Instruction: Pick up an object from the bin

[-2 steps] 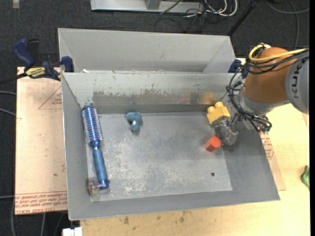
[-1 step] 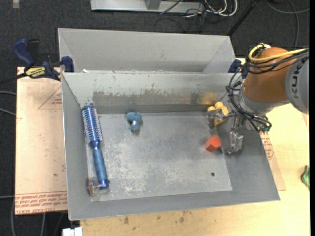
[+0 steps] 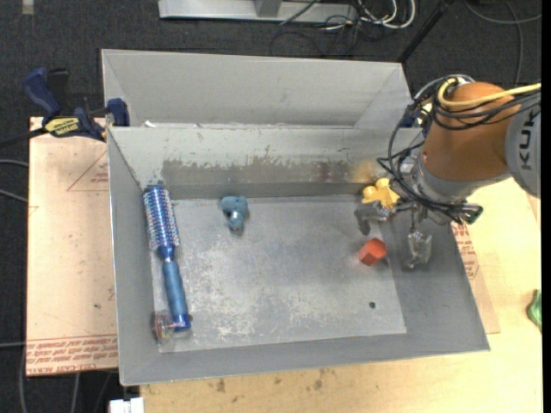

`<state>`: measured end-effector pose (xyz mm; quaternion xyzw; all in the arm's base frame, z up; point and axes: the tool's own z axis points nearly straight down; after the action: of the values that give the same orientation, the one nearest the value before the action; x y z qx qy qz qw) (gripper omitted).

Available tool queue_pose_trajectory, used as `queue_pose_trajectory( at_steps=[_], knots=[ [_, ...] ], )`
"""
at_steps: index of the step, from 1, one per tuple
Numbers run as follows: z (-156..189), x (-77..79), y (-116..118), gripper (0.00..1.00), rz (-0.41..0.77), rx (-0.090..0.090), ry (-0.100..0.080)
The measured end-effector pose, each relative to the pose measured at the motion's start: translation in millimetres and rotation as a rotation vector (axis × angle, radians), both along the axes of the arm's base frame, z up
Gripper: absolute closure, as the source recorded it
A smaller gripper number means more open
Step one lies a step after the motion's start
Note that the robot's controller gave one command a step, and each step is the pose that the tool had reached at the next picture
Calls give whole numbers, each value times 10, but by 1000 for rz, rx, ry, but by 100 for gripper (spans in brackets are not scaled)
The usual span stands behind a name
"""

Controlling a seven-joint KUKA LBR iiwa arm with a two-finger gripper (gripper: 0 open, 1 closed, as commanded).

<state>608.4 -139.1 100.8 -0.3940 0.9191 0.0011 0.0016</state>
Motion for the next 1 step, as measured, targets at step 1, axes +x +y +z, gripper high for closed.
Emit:
queue_pose_trajectory(
  at_steps=[1],
  knots=[
    [-155, -129, 108, 0, 15, 0, 2]
  ],
)
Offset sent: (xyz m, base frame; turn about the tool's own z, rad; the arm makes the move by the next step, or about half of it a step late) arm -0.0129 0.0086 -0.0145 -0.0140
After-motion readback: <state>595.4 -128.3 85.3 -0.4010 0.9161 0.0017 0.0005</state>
